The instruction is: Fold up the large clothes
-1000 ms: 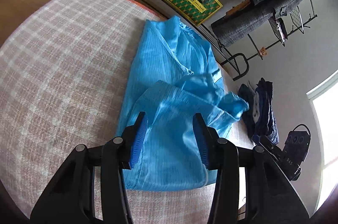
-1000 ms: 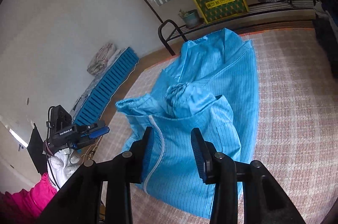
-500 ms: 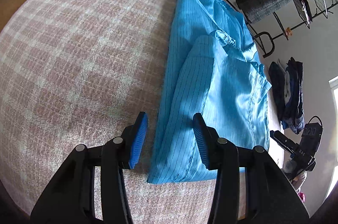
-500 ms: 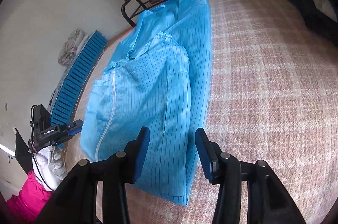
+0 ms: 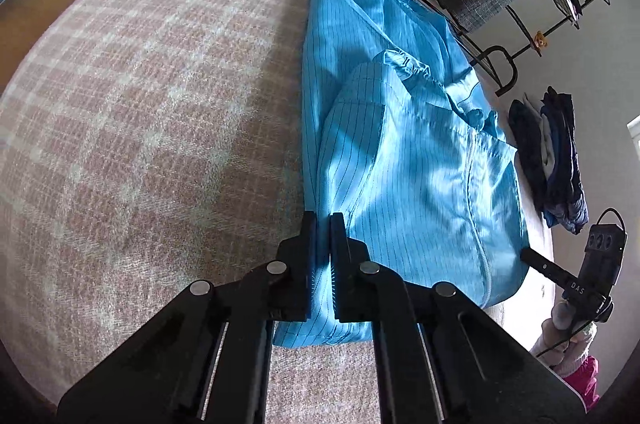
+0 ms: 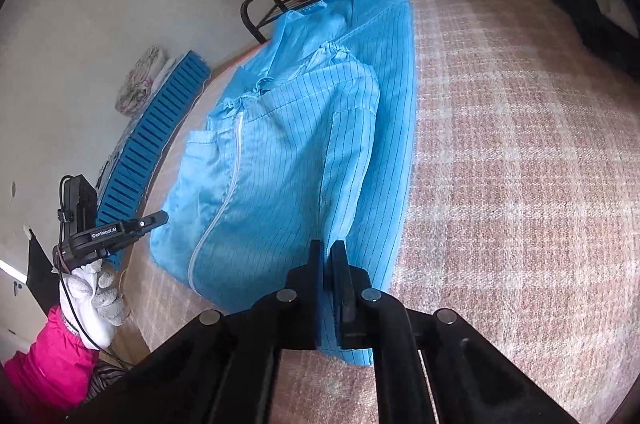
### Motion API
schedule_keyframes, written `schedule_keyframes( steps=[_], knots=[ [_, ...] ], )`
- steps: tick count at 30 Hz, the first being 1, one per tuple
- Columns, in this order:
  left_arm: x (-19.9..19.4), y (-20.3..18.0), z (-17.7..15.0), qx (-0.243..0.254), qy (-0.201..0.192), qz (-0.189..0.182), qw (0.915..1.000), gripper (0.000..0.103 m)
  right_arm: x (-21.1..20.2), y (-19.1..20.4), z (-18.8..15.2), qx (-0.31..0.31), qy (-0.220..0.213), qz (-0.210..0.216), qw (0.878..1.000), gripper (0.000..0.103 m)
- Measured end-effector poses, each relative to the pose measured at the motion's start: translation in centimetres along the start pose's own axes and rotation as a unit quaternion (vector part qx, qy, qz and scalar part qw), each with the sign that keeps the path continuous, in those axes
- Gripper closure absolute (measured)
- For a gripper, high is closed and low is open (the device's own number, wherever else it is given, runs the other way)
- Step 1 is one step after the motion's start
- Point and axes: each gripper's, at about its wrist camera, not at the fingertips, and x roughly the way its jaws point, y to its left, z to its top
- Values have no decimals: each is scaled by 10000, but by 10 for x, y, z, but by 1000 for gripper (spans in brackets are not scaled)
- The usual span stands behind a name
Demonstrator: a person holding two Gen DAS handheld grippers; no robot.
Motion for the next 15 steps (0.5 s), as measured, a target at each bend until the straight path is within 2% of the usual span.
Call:
schedule_keyframes(
  steps=[5, 9, 11, 13, 15],
  knots=[
    [17, -2, -10, 309, 141, 494, 9982, 97, 15, -2, -13, -64, 273, -345, 9990, 101],
    [2, -12, -11, 492, -166, 824, 9952, 96, 6, 7, -5, -292, 151, -507, 9982, 85],
    [-13, -20, -7, 564, -452, 729, 9947, 96, -6, 13, 4, -405, -97, -593, 9974, 76],
    [-20, -35, -1, 835, -666, 590, 9925, 96, -12, 19, 14, -551, -324, -511, 9966, 75],
    [-16, -49, 6, 1070, -595, 402, 9917, 96, -11, 29, 23, -657, -448, -359, 9962, 74]
  ],
)
